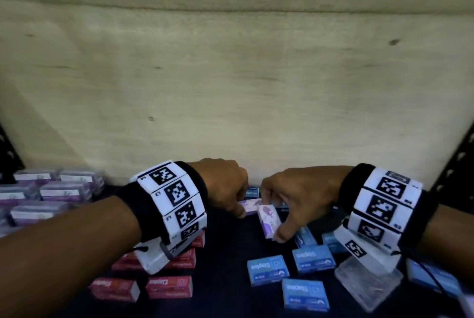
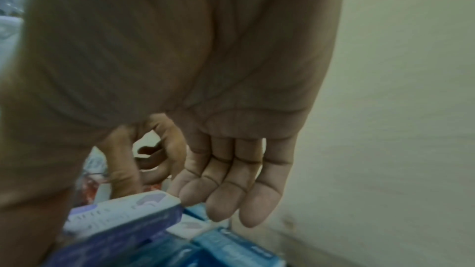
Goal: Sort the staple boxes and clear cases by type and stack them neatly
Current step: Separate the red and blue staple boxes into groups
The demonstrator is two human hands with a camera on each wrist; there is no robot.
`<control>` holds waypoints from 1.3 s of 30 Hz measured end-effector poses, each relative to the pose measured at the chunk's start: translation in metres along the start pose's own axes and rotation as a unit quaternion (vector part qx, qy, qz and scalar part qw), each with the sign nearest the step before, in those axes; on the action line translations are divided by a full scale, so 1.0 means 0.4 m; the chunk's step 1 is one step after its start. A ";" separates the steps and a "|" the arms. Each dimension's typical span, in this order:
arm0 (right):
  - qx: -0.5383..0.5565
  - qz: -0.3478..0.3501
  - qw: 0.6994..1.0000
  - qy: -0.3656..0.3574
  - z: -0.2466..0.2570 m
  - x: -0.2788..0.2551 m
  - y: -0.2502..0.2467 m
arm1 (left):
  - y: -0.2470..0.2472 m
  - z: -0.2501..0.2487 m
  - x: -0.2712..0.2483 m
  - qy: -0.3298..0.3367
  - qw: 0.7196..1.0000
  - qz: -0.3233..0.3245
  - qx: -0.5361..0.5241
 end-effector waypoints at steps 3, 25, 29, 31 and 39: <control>0.004 -0.006 1.000 0.026 -0.049 -0.033 0.000 | 0.010 -0.010 0.016 -0.009 1.000 0.002 0.020; 0.039 0.019 0.946 0.323 -0.479 -0.393 0.069 | -0.124 -0.228 0.041 0.052 0.996 -0.061 0.025; 0.050 0.049 0.933 0.354 -0.553 -0.441 0.092 | -0.127 -0.349 0.102 0.088 0.994 -0.066 0.025; 0.060 0.064 0.929 0.360 -0.581 -0.452 0.101 | -0.131 -0.398 0.130 0.101 0.992 -0.070 0.034; 0.069 0.086 0.922 0.370 -0.646 -0.469 0.177 | -0.162 -0.553 0.238 0.155 0.981 -0.103 0.058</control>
Point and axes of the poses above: each hand's wrist, its own x-axis towards the middle knuckle, its own y-axis out of the palm, z = x × y, the point moved 8 cm from there along x, towards the middle knuckle, and after that the axes turned 7 degrees about -x, right-handed, at the moved point
